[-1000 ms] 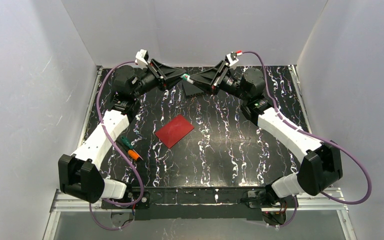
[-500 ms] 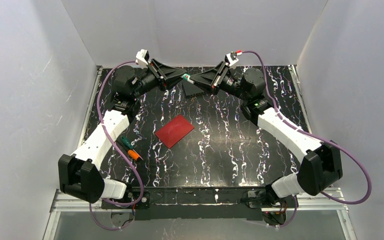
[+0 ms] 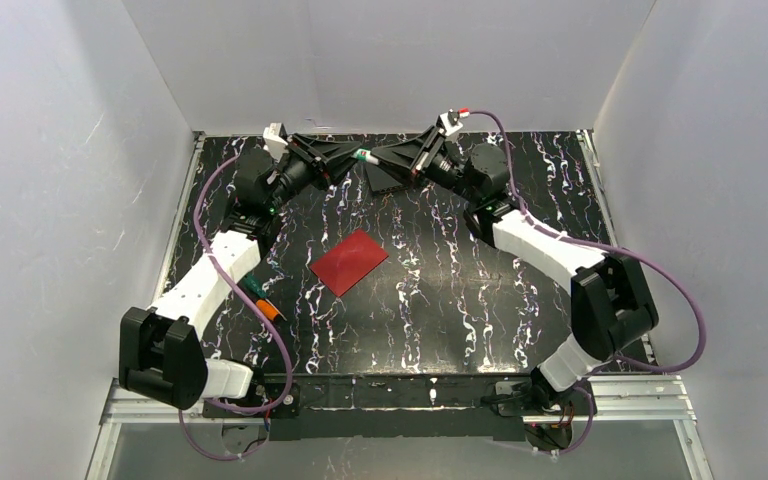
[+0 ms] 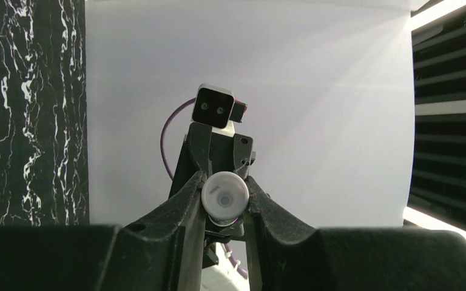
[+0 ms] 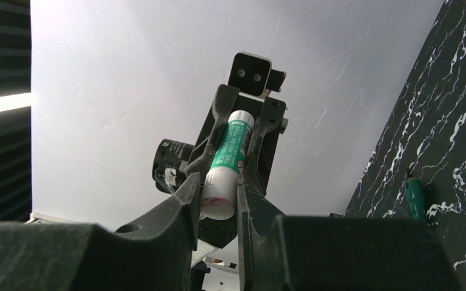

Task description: Place the letter into the envelope and seal it

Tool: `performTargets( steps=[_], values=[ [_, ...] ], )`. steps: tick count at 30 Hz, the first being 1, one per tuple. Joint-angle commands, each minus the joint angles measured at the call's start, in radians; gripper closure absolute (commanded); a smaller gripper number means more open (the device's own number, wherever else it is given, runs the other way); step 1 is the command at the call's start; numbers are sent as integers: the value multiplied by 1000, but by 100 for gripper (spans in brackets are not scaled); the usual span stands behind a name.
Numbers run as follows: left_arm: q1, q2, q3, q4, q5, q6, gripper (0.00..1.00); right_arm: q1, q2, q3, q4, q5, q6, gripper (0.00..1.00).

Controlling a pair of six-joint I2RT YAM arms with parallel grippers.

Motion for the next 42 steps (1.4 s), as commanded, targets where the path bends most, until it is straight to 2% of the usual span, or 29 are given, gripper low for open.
performTargets(
  steps=[1,8,11,25,28,30,33,37,39,42],
  values=[
    [-68,-62,-4,20,199,-59,100,46,69,127,66,105,-24,99],
    [-84,-28,44,33,224,-50,100,109,132,193,-95,116,-84,99],
    [-88,-14,82,35,254,-44,100,126,151,227,-218,119,-139,99],
    [-110,58,168,144,381,-77,100,137,280,353,-412,85,-225,99],
    [-98,60,167,142,382,-53,100,121,253,354,-434,94,-295,99],
    [-72,50,143,126,376,-30,100,88,207,356,-531,122,-379,99],
    [-15,29,106,90,368,20,100,17,104,251,-520,132,-406,99],
    [54,38,76,26,367,82,100,-126,-30,136,-502,70,-387,79],
    [68,53,63,19,368,93,100,-190,-100,132,-584,32,-436,62],
    [69,79,53,19,374,103,100,-239,-181,147,-704,11,-528,30]
  ],
)
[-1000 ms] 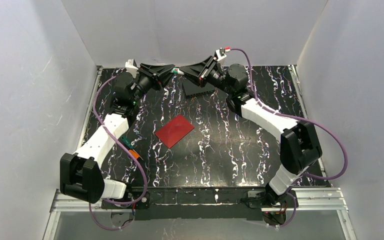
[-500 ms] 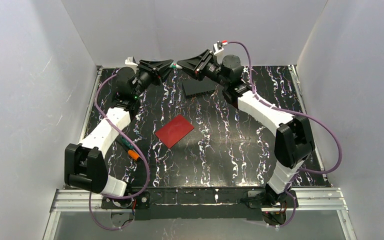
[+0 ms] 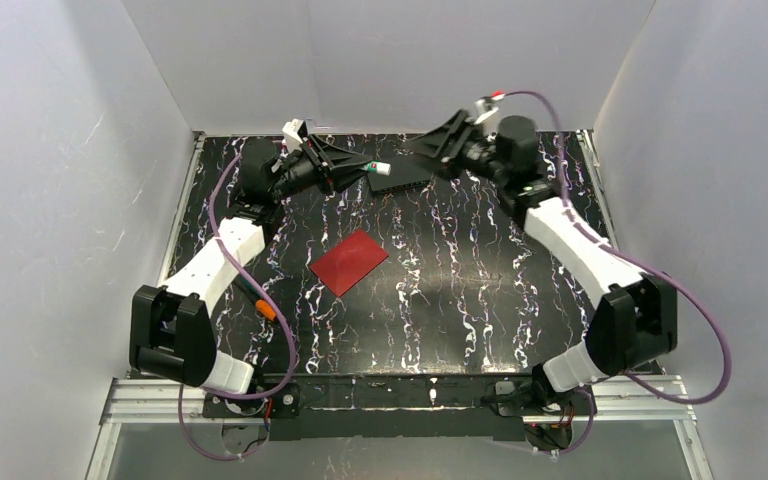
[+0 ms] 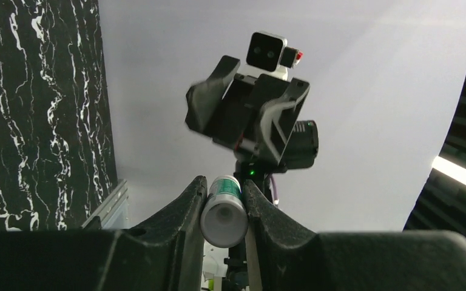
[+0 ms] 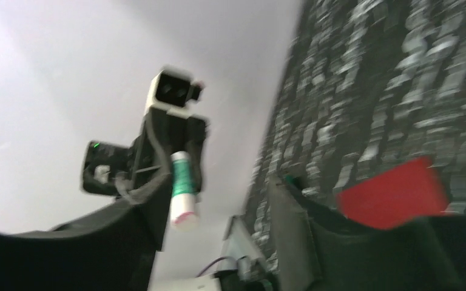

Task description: Place the letter into the envelope and seal it

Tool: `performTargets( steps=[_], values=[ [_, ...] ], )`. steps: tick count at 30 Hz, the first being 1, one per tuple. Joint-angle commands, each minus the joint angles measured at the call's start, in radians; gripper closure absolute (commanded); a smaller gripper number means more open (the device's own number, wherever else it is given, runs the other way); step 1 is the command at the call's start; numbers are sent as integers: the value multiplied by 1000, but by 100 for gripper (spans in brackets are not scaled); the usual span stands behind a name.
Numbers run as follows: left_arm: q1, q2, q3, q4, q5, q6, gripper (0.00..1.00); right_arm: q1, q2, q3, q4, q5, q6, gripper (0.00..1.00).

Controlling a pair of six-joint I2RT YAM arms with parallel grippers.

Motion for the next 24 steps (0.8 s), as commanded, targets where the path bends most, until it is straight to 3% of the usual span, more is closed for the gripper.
performTargets(
  steps=[1,3,7,13,18,24],
  values=[
    [25,-20,-6,32,136,47,100,-132,-123,16,-215,23,-177,22],
    [25,-9,-7,32,134,48,100,-140,-149,8,-277,16,-195,14],
    [23,22,5,29,144,83,100,-142,-195,-53,-321,40,-200,7],
    [-21,98,-36,8,161,140,100,-145,-218,-64,-567,170,-285,6],
    [-95,209,-37,-118,101,200,100,-146,-222,-75,-723,303,-351,10],
    [-109,395,39,-255,-24,213,100,-148,-217,-78,-748,335,-375,12]
  ],
)
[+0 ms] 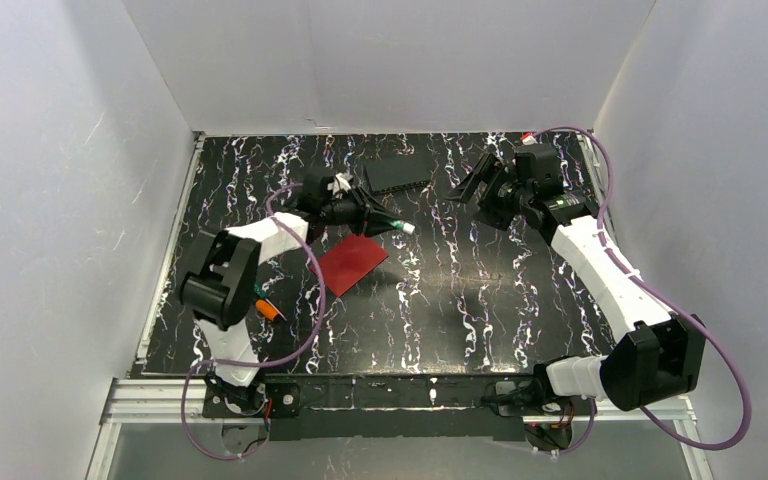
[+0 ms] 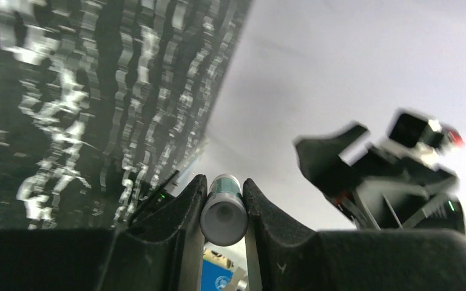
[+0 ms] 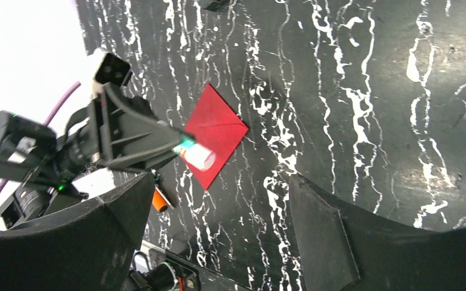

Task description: Place the letter into the envelope and seal it

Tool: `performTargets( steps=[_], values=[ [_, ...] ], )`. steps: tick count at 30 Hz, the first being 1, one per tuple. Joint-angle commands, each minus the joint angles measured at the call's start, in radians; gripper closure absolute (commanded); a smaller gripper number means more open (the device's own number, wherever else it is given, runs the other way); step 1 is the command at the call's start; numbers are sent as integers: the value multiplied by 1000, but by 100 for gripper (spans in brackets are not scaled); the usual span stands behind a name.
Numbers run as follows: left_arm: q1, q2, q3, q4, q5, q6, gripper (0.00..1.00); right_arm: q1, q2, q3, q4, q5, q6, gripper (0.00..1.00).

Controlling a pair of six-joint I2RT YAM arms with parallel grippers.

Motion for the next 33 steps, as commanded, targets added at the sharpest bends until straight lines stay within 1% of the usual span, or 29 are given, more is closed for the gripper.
performTargets(
  steps=[1,6,10,14,18,22,25,30,31,33],
  values=[
    [8,109,71,-119,-90,14,100,-8,-20,2,-39,60,-45,12],
    [17,178,120,-174,-170,-2,100,-11,-23,-9,-32,55,-37,12],
    [30,252,165,-228,-207,-28,100,-14,-15,-30,-9,25,-22,12],
    [51,310,223,-304,-259,-37,95,-20,6,-18,-1,8,-48,13],
    [68,375,305,-394,-264,-23,93,-59,19,5,-16,17,-95,12],
    [73,426,310,-353,-239,-107,89,-105,20,13,-31,12,-120,12],
    [73,437,313,-361,-240,-126,80,-135,17,7,-26,-6,-135,11],
    [74,439,338,-405,-236,-122,54,-156,33,6,-15,-54,-157,11],
    [74,439,351,-422,-238,-112,50,-156,37,4,-13,-66,-158,11],
    [74,431,380,-454,-244,-87,47,-157,40,1,-7,-78,-156,11]
  ],
)
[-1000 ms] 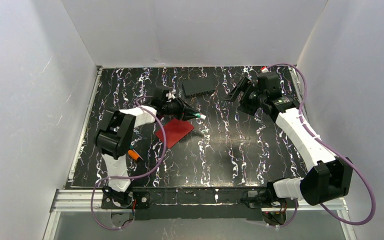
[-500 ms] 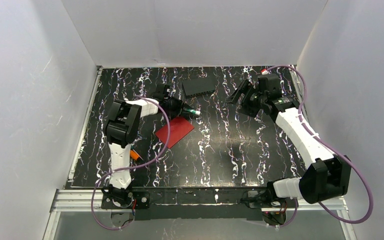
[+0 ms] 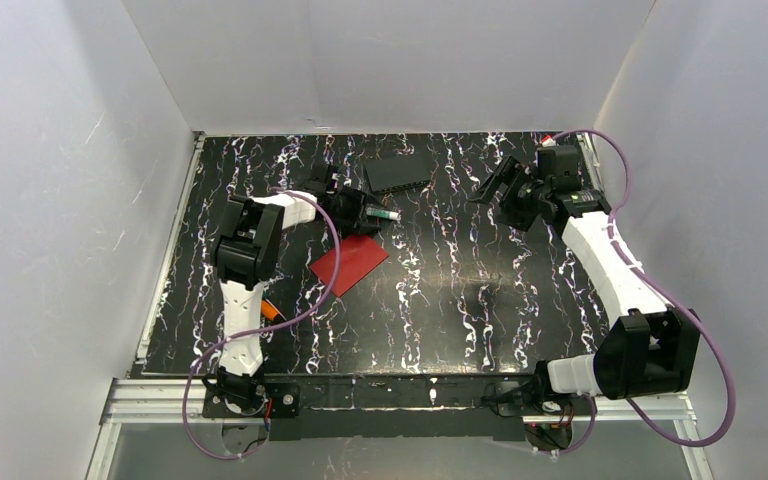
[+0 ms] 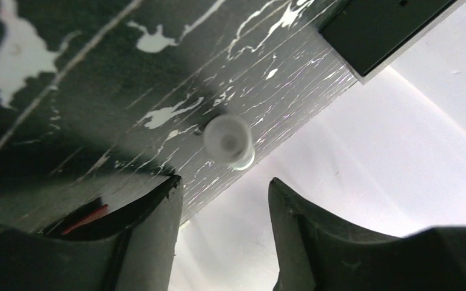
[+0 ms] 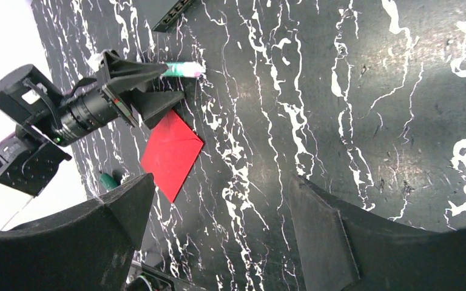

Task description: Place the letter into the envelope and seal it

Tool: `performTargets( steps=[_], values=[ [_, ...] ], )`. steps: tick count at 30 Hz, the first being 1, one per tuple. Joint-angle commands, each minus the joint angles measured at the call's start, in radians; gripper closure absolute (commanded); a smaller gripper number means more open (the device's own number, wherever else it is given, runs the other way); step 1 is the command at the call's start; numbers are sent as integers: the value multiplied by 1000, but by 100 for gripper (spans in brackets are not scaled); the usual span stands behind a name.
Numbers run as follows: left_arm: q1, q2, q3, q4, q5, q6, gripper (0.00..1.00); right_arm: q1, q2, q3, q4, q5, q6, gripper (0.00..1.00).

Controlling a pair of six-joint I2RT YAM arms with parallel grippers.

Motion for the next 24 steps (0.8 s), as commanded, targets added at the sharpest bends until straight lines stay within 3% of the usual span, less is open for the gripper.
performTargets(
  steps=[1,8,14,15,16,17,24],
  values=[
    [1,0,63,-134,-6,40,45,-4,8,25,34,-56,-29,11],
    [3,-124,153,-279,-52,207,38,-5,-35,11,29,-31,-38,11],
    [4,-339,242,-515,-142,496,27,-5,-91,1,-5,26,-47,12],
    [3,-381,259,-579,-170,548,22,-5,-110,2,-8,38,-45,13],
    [3,-423,271,-647,-193,595,4,-5,-128,11,-17,50,-42,13],
    [3,-469,270,-696,-213,638,2,-5,-145,24,-31,56,-38,13],
    [-2,-887,89,-817,-362,749,2,-4,-304,84,-81,118,-66,1]
  ],
)
